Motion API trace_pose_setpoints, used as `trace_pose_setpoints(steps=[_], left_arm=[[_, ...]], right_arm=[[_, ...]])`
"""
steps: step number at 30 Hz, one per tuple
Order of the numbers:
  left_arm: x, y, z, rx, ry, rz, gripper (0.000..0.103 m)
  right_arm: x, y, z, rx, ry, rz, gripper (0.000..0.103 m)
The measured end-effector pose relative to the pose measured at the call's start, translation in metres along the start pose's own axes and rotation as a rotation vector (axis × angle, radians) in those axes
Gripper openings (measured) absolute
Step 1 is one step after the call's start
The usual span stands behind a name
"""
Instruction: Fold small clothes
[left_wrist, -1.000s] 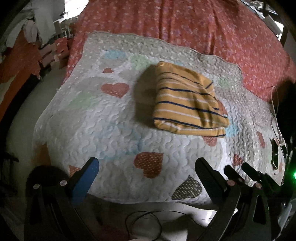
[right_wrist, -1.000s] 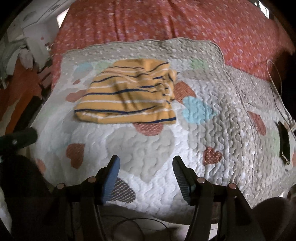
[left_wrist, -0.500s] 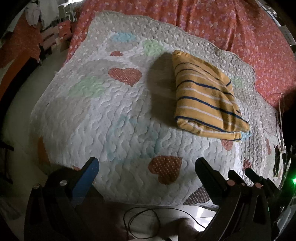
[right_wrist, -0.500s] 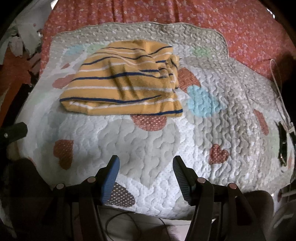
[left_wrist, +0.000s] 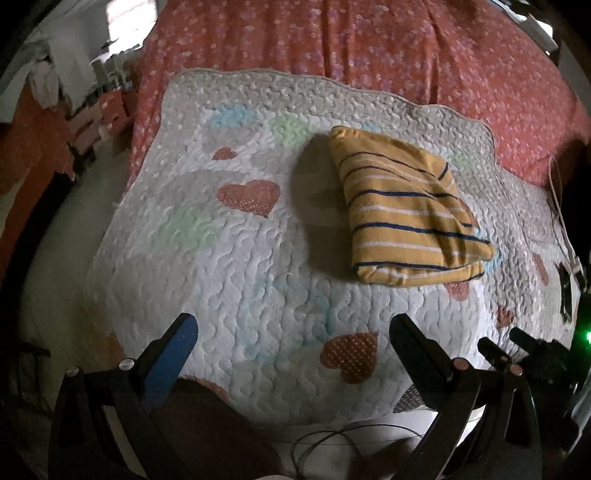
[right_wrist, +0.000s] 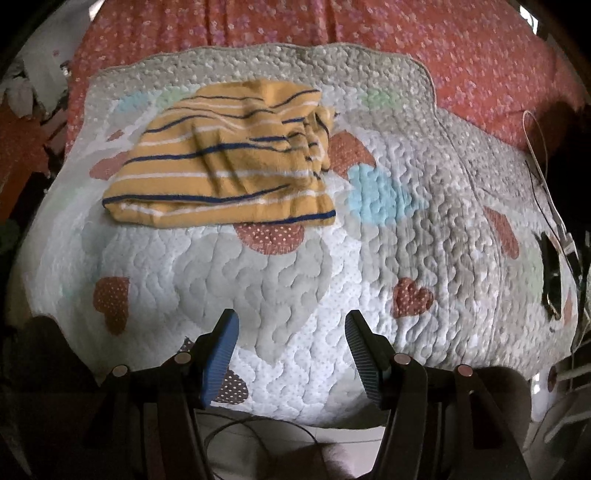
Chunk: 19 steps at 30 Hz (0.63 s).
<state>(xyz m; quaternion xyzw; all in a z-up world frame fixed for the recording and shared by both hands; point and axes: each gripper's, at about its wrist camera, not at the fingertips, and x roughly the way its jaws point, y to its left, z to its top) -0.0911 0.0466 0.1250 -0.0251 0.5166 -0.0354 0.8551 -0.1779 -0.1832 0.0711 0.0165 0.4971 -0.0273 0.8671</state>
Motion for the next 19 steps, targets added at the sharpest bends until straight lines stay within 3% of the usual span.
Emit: trace_pose_setpoints(steps=[7,12,19], left_arm=[[-0.008,-0.029,-0.025,-0.052,0.019,0.015,0.103],[-0.014,-0.06,-0.042,0.014,0.047,0.015,0.103],[-0.008,-0.092,-0.039,0.098,0.055,-0.006,0.103]], right_arm=[[-0.012,0.001,-0.008,-0.08,-0.058,0.095,0.064],[-0.02,-0.004,-0.016,-0.091,-0.09,0.126,0.065],[-0.018,-0.016,-0.011,-0.057,-0.095,0.131,0.066]])
